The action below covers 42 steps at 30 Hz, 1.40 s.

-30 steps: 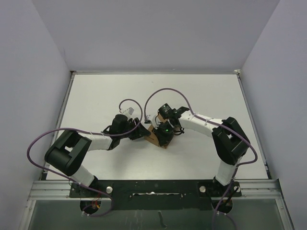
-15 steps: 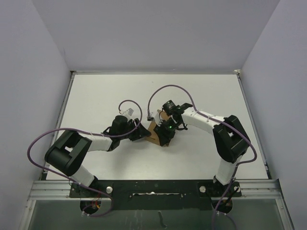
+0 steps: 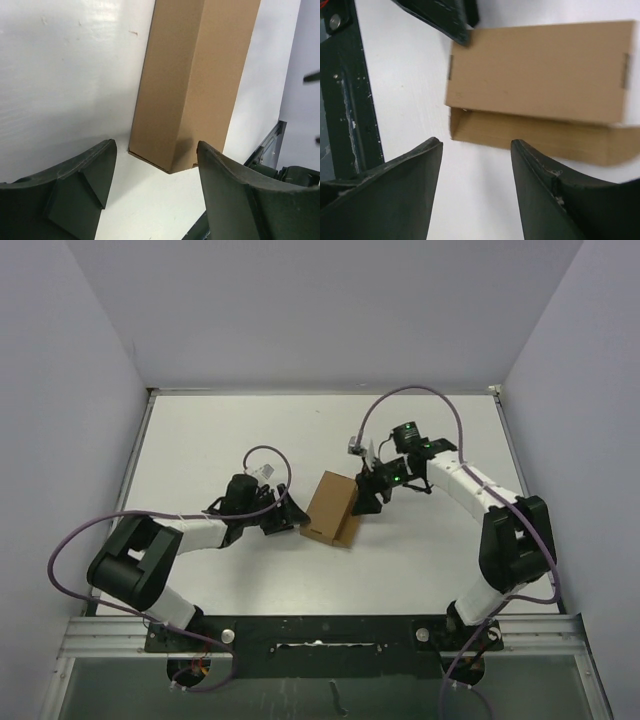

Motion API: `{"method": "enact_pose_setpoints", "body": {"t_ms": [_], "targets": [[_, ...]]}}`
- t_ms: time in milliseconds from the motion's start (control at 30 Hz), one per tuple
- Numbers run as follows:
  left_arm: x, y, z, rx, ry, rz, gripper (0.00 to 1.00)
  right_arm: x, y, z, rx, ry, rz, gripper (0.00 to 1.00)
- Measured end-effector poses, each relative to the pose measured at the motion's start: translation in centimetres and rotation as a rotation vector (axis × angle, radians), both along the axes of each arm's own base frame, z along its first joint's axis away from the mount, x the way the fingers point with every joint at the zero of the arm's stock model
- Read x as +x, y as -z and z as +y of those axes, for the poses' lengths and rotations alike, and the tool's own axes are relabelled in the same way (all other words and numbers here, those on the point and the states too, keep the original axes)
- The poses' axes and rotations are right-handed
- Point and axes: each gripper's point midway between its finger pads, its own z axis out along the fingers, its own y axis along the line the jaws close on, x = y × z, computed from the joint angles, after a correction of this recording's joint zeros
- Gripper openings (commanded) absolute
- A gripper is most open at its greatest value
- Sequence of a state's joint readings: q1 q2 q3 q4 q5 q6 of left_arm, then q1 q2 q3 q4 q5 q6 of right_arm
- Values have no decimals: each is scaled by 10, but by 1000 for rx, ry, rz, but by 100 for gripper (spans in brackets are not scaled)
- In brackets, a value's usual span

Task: Fold the paper box

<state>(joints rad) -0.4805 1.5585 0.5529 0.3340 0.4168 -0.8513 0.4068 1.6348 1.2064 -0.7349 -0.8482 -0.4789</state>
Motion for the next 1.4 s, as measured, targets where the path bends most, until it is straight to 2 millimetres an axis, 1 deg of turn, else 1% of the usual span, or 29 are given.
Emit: {"method": "enact_pose_setpoints", "body": {"t_ms": [33, 100, 167, 200, 233, 300, 433, 533, 600, 667, 733, 867, 967, 1000, 1133, 1233, 1400], "targets": [[1, -2, 2, 2, 0, -4, 66, 9, -3, -9, 20, 32, -2, 59], [6, -7, 7, 5, 2, -25, 69, 31, -8, -30, 58, 115, -12, 68], [14, -16, 10, 11, 8, -65, 72, 61, -14, -55, 104, 219, -48, 82], [20, -21, 11, 12, 14, -89, 74, 75, -16, -67, 126, 269, -75, 85], [26, -28, 10, 17, 26, -122, 75, 86, -15, -77, 145, 312, -99, 85], [38, -43, 7, 20, 54, -194, 77, 98, -9, -89, 174, 369, -115, 82], [61, -74, -5, 10, 107, -321, 76, 116, 8, -89, 212, 436, -18, 75], [82, -88, -17, -6, 138, -373, 74, 131, 33, -87, 211, 480, 96, 70], [93, -85, -24, -11, 153, -370, 72, 135, 50, -85, 204, 502, 169, 65], [100, -72, -29, -8, 165, -339, 70, 136, 63, -80, 196, 513, 228, 61], [103, -57, -31, 1, 173, -296, 68, 135, 69, -76, 189, 514, 265, 57], [107, -37, -35, 14, 183, -232, 62, 134, 70, -63, 183, 489, 290, 48], [111, -33, -37, 19, 187, -212, 58, 134, 68, -54, 179, 464, 288, 36], [113, -33, -38, 19, 188, -208, 58, 134, 69, -52, 175, 457, 290, 34], [120, -32, -41, 19, 190, -204, 55, 130, 73, -47, 151, 444, 304, 30], [122, -28, -42, 23, 191, -191, 55, 127, 76, -49, 130, 447, 310, 30], [123, -18, -42, 32, 193, -161, 53, 124, 81, -53, 98, 448, 309, 35]]}}
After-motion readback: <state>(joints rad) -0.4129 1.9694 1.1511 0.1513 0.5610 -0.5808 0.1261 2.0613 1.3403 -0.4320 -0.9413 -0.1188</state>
